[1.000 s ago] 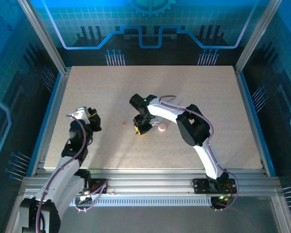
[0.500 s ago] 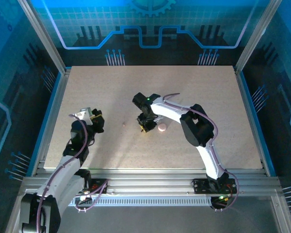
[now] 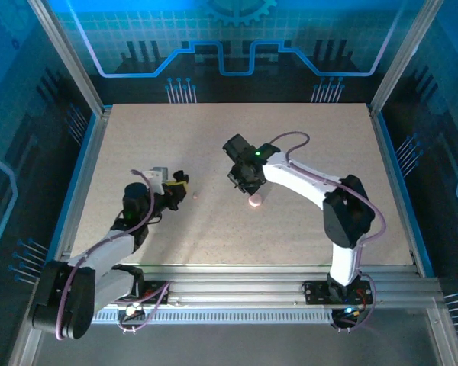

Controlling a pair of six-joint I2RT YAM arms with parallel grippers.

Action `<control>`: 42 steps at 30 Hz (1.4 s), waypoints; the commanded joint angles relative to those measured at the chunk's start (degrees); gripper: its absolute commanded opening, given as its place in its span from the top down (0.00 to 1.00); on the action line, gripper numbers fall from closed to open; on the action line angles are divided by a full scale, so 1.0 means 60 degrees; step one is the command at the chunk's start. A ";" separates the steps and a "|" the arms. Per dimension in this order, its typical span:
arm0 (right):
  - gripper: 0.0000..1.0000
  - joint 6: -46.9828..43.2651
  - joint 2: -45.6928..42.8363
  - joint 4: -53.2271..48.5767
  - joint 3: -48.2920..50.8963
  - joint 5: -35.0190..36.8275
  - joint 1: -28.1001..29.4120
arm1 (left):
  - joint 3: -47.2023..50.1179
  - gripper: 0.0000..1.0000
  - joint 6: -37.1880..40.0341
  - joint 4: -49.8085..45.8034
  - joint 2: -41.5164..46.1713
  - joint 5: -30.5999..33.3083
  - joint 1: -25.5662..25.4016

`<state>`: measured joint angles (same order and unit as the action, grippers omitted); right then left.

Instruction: Insert the wireless bluetooth earbuds into the charging case

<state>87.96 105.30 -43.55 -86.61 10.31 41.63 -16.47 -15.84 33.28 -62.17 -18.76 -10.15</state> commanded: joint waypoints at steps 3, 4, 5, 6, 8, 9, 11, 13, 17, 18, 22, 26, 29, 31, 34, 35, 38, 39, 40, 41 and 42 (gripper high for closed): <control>0.84 -0.1532 -0.1258 0.1135 0.0764 0.0897 -0.0143 | -0.0846 0.85 0.1539 0.0884 -0.0492 -0.1064 -0.0988; 0.84 -0.1768 -0.1480 0.1315 0.0906 0.0951 -0.0161 | -0.0939 0.85 0.1762 0.0884 -0.0573 -0.1100 -0.1167; 0.84 -0.1988 -0.1634 0.1457 0.1002 0.1022 -0.0178 | -0.1011 0.85 0.1924 0.0912 -0.0668 -0.1088 -0.1306; 0.84 -0.2183 -0.1833 0.1574 0.1119 0.1117 -0.0193 | -0.1098 0.85 0.2099 0.0989 -0.0800 -0.1117 -0.1450; 0.84 -0.2709 -0.2184 0.1851 0.1310 0.1176 -0.0229 | -0.1307 0.85 0.2353 0.1002 -0.1061 -0.1255 -0.1634; 0.84 -0.2949 -0.2347 0.1956 0.1374 0.1210 -0.0230 | -0.1410 0.85 0.2478 0.1002 -0.1220 -0.1342 -0.1709; 0.84 -0.3407 -0.2632 0.2244 0.1535 0.1212 -0.0267 | -0.1582 0.85 0.2647 0.1065 -0.1504 -0.1491 -0.1841; 0.83 -0.3820 -0.2913 0.2586 0.1727 0.1169 -0.0284 | -0.1706 0.85 0.2780 0.1290 -0.1774 -0.1605 -0.1950; 0.84 -0.4509 -0.3284 0.3098 0.1924 0.0988 -0.0308 | -0.1880 0.85 0.2844 0.1706 -0.2167 -0.1795 -0.2063; 0.84 -0.4700 -0.3337 0.3201 0.1931 0.0941 -0.0309 | -0.1933 0.85 0.2884 0.1751 -0.2240 -0.1836 -0.2105; 0.83 -0.5338 -0.3441 0.3479 0.1867 0.0713 -0.0314 | -0.2096 0.85 0.3161 0.1752 -0.2371 -0.1864 -0.2278; 0.83 -0.5676 -0.3443 0.3904 0.1879 0.0248 -0.0311 | -0.2205 0.85 0.3277 0.1730 -0.2393 -0.1879 -0.2387; 0.83 -0.5732 -0.3414 0.4233 0.1959 -0.0097 -0.0259 | -0.2236 0.85 0.3258 0.1788 -0.2374 -0.1831 -0.2452; 0.83 -0.5776 -0.3435 0.4435 0.2053 -0.0310 -0.0238 | -0.2292 0.85 0.3150 0.1762 -0.2346 -0.1648 -0.2508; 0.83 -0.5827 -0.3562 0.4510 0.2197 -0.0413 -0.0156 | -0.2295 0.86 0.2874 0.1954 -0.2330 -0.1321 -0.2541; 0.83 -0.5858 -0.3637 0.4526 0.2284 -0.0407 -0.0126 | -0.2281 0.85 0.2793 0.2071 -0.2349 -0.1222 -0.2538; 0.83 -0.5968 -0.3871 0.4628 0.2523 -0.0458 -0.0048 | -0.2221 0.85 0.2562 0.2484 -0.2439 -0.0930 -0.2556; 0.83 -0.6006 -0.3955 0.4671 0.2601 -0.0472 -0.0028 | -0.2206 0.85 0.2501 0.2574 -0.2468 -0.0861 -0.2556; 0.83 -0.6032 -0.4024 0.4694 0.2660 -0.0472 -0.0022 | -0.2219 0.85 0.2455 0.2627 -0.2491 -0.0832 -0.2556; 0.83 -0.6060 -0.4096 0.4709 0.2722 -0.0479 0.0008 | -0.2248 0.86 0.2410 0.2640 -0.2499 -0.0806 -0.2555; 0.83 -0.6101 -0.4163 0.4720 0.2770 -0.0496 0.0013 | -0.2272 0.86 0.2365 0.2651 -0.2528 -0.0798 -0.2554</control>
<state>53.10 82.83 -17.65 -70.91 8.23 41.04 -28.77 -0.12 45.82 -76.49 -24.97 -25.15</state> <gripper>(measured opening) 0.172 0.186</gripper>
